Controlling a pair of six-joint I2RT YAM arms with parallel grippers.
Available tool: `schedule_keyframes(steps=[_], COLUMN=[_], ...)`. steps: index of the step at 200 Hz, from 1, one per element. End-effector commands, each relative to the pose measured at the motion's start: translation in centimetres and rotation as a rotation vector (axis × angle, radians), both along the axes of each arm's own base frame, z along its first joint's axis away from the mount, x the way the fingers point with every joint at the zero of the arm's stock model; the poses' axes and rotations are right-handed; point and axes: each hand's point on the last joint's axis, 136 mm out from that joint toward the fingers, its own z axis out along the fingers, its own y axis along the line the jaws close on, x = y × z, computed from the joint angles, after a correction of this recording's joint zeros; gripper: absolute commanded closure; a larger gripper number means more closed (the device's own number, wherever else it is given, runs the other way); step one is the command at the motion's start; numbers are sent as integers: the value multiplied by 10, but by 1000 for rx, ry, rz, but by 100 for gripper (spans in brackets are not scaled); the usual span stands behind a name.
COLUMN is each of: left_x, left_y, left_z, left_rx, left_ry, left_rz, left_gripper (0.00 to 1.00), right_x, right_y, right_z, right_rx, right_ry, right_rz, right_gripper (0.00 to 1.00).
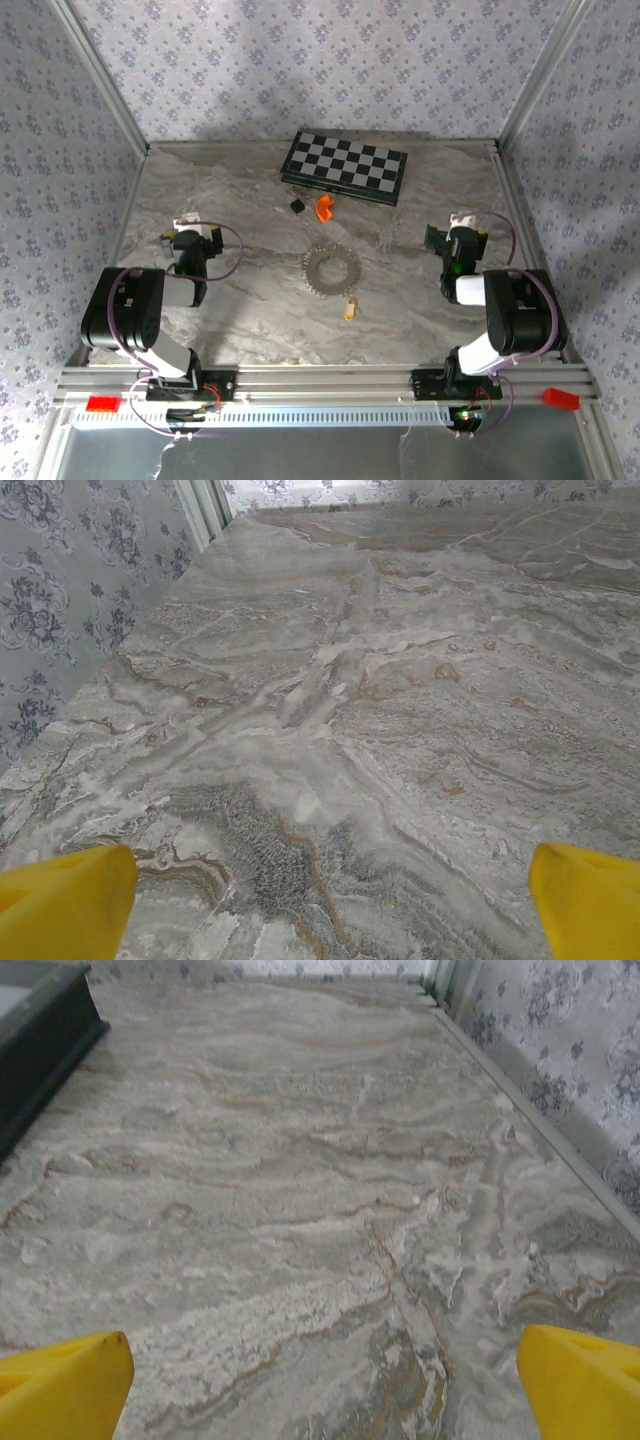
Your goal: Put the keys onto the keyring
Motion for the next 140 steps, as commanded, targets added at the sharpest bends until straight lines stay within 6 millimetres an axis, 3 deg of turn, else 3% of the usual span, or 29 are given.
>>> schedule_keyframes(steps=[1,140], left_x=[5,5], left_y=[-3,-1], left_z=[10,9], left_rx=[-12,-14], left_ry=[-39,-35], left_rz=[-14,-3], left_gripper=[0,0], right_x=[2,4], right_y=[-5,1], right_z=[10,10], right_rx=[-5,-7], right_ry=[-57,-57], right_rz=[-36,-5], right_gripper=[0,0])
